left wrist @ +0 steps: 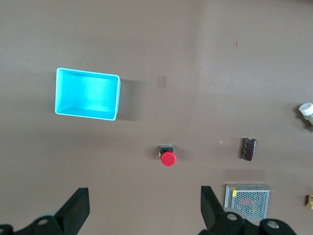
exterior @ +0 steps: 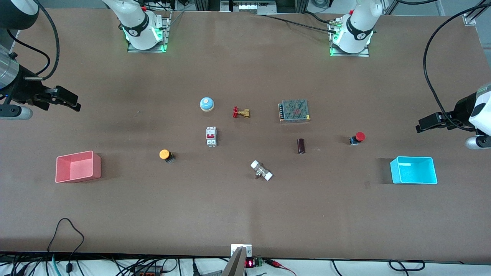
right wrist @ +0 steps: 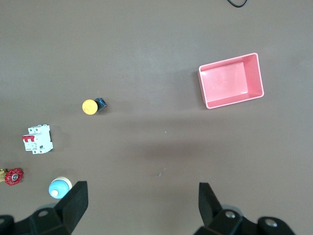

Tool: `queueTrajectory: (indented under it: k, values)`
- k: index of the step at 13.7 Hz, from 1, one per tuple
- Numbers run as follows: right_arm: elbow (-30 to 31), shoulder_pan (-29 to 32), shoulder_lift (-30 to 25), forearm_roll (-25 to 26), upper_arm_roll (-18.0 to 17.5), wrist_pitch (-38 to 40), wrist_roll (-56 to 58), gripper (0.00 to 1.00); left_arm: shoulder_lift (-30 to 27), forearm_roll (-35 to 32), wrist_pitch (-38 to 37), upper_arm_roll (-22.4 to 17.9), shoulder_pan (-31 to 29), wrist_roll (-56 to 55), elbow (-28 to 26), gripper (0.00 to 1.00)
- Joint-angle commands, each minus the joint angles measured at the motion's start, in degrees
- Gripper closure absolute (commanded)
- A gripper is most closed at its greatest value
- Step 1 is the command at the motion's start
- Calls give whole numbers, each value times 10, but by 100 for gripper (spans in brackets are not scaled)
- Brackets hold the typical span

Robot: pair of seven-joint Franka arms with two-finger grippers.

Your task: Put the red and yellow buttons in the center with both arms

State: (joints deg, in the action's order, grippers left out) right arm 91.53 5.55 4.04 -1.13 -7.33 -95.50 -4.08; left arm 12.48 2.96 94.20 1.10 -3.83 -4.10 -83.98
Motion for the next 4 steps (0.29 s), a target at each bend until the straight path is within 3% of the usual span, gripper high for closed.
queueTrajectory:
  k: [1, 4]
  values:
    - [3, -7, -7, -10, 8, 12, 2, 0, -9, -10, -9, 3, -2, 4, 0, 0]
    - [4, -6, -7, -10, 8, 15, 7, 0, -12, -11, -8, 1, -3, 5, -1, 0]
